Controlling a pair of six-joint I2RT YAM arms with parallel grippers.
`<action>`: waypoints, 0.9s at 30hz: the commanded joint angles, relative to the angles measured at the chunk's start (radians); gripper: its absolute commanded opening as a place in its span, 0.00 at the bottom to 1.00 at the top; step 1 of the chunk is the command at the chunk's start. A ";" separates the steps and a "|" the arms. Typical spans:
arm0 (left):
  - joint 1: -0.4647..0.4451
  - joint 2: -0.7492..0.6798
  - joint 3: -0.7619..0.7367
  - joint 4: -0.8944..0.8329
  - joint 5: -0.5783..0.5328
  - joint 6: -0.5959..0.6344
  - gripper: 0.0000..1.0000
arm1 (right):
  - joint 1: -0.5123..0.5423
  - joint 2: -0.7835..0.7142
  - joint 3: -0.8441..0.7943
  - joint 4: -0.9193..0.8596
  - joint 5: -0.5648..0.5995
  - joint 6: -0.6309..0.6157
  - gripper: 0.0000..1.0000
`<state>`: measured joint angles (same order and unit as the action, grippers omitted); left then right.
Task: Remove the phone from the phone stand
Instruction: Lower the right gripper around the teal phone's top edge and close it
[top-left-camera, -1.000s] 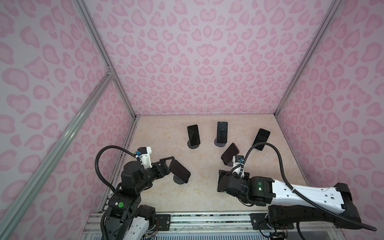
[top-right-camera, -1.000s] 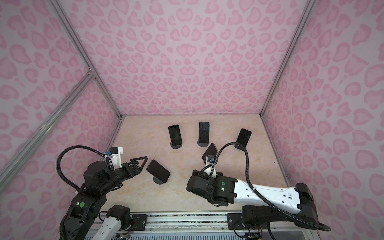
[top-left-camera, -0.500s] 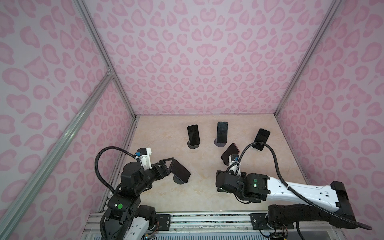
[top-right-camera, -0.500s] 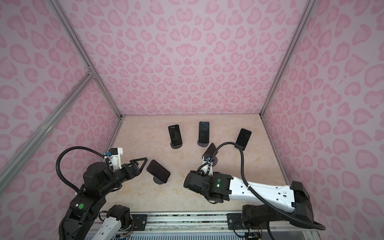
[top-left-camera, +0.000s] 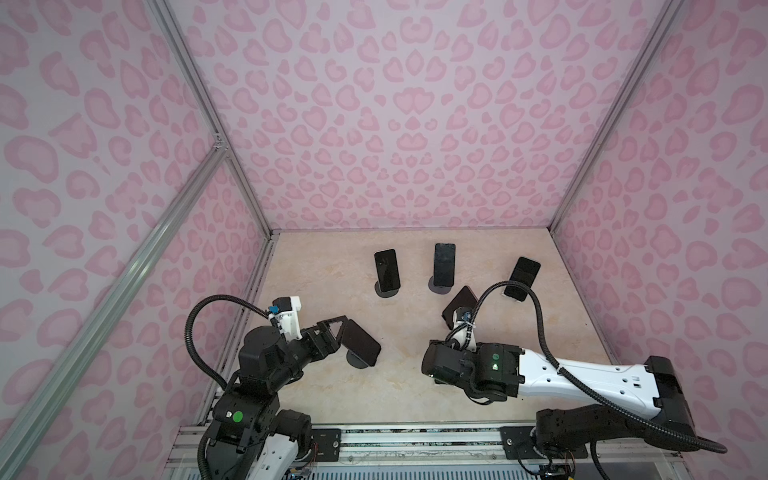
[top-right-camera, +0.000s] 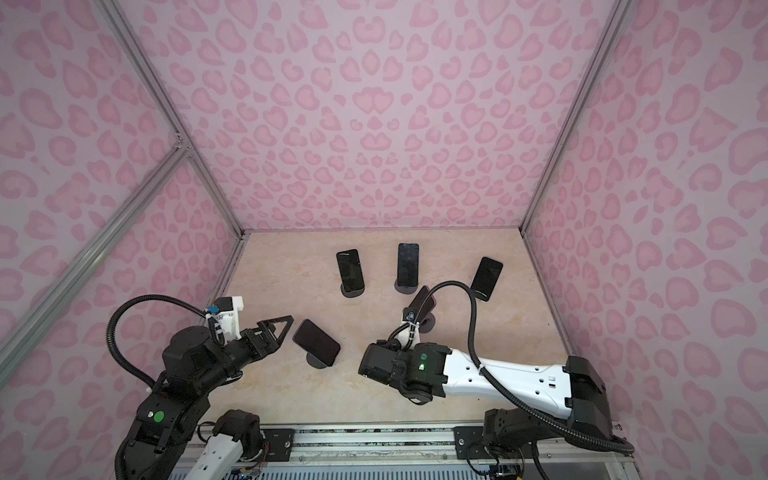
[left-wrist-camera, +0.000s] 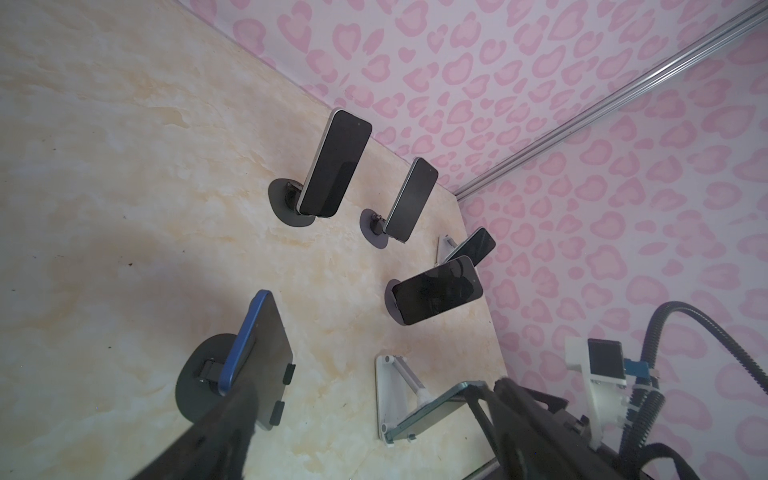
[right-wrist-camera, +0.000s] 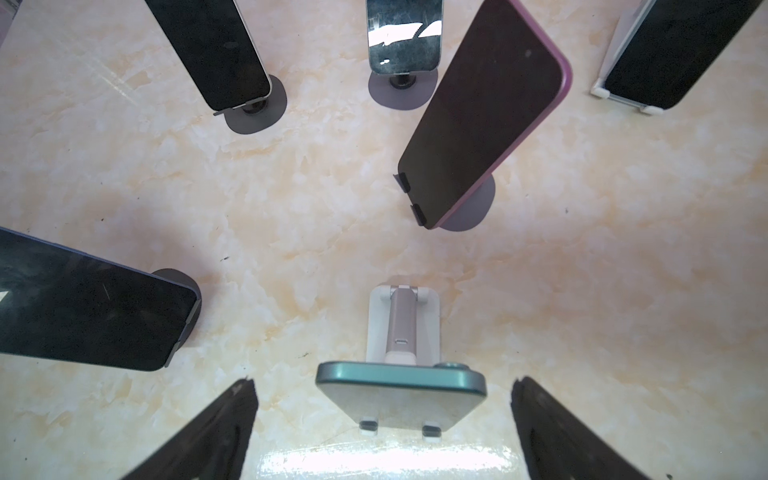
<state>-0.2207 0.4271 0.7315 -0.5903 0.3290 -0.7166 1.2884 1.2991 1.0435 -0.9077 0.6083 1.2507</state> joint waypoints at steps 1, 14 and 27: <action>0.000 -0.002 -0.003 0.001 -0.007 0.000 0.91 | 0.002 -0.012 -0.036 0.026 0.009 0.025 0.98; 0.001 -0.008 -0.009 0.000 -0.008 0.001 0.91 | 0.001 0.009 -0.059 0.065 0.008 0.029 0.89; -0.002 -0.010 -0.015 -0.005 -0.013 0.005 0.91 | 0.001 0.063 -0.040 0.029 0.040 0.052 0.83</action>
<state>-0.2226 0.4194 0.7189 -0.5976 0.3248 -0.7166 1.2888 1.3487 0.9920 -0.8589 0.6132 1.2755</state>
